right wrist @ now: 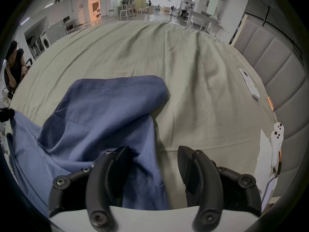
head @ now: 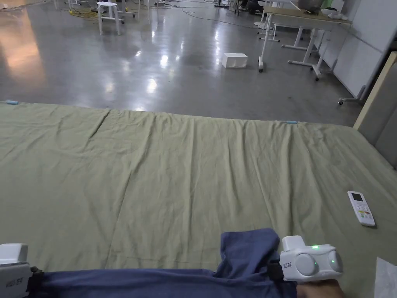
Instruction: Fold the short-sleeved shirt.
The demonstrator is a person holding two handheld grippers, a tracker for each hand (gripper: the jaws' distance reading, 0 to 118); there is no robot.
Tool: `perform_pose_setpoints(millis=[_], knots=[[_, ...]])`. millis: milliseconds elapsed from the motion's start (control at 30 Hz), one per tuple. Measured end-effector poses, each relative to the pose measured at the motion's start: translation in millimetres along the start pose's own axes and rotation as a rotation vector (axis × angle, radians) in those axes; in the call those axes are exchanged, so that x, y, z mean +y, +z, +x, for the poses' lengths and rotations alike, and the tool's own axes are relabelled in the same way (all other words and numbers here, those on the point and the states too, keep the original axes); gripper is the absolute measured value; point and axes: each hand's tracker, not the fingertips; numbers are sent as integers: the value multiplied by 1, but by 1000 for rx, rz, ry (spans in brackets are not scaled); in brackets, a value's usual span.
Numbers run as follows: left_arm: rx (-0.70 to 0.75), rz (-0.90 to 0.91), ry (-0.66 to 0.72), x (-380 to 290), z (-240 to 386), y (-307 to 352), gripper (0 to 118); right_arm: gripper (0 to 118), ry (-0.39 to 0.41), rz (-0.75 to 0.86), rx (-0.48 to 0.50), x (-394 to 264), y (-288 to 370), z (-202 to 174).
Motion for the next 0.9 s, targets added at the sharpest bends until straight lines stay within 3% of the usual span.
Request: perform_pose_setpoints(millis=[33,133,167,267,433,633,900], knots=[[-1,-1,1,0,0,1,6,56,-16,-14,-4,3,2,0],[6,0,-3,-1,0,1,6,8,23,23,-16,5,4,-4],[9,1,0,-2,0,3,6,2,35,21,-11,4,4,-7],[8,8,8,-6,1,8,6,2,68,40,-37,-3,10,-12],[-6,38,18,-12,-3,21,6,1,-21,132,-11,-15,38,-4],[-33,101,24,-18,-10,53,6,1,-60,215,28,-36,93,7],[-62,193,17,-37,-23,107,6,1,-43,337,21,-68,174,11]])
